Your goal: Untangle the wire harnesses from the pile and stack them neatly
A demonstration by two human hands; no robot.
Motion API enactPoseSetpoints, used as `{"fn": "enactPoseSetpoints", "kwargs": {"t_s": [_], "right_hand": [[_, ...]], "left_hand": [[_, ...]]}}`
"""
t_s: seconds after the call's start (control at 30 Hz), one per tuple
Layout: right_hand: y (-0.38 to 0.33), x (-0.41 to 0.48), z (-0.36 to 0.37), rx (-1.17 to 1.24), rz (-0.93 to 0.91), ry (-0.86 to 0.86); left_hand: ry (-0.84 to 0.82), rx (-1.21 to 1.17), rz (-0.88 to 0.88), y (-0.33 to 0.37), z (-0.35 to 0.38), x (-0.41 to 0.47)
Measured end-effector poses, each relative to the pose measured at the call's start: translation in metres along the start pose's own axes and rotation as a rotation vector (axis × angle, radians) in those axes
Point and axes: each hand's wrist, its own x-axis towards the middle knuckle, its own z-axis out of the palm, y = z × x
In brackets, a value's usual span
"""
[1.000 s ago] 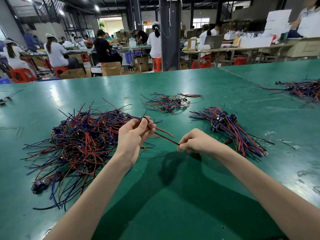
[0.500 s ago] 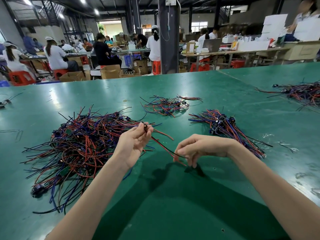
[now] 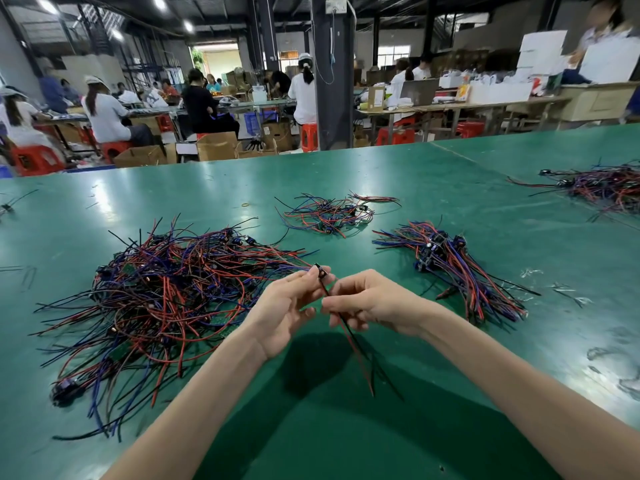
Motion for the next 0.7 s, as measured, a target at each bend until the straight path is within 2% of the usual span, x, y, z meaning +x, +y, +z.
{"fn": "enactPoseSetpoints", "kwargs": {"t_s": [0.13,0.33,0.4,0.47,0.53,0.7], "right_hand": [[-0.013,0.001,-0.017,0.050,-0.047,0.182],[-0.026,-0.010,-0.078,0.144,-0.140,0.620],[-0.022,-0.018,-0.100,-0.014,-0.060,0.758],[-0.013,-0.024,-0.120,-0.330,0.115,0.867],[-0.005,-0.029,-0.131,-0.575,0.298,0.905],[0.002,-0.027,-0.135,-0.758,0.474,0.908]], "left_hand": [[0.016,0.002,-0.049,-0.002,0.000,0.001],[-0.033,-0.014,-0.127,-0.005,-0.002,-0.001],[-0.051,-0.035,-0.138,-0.005,-0.002,0.000],[-0.071,-0.048,-0.153,-0.005,-0.001,0.000],[-0.088,-0.050,-0.157,-0.006,-0.002,0.000],[-0.123,0.037,-0.140,-0.013,0.001,0.000]]}}
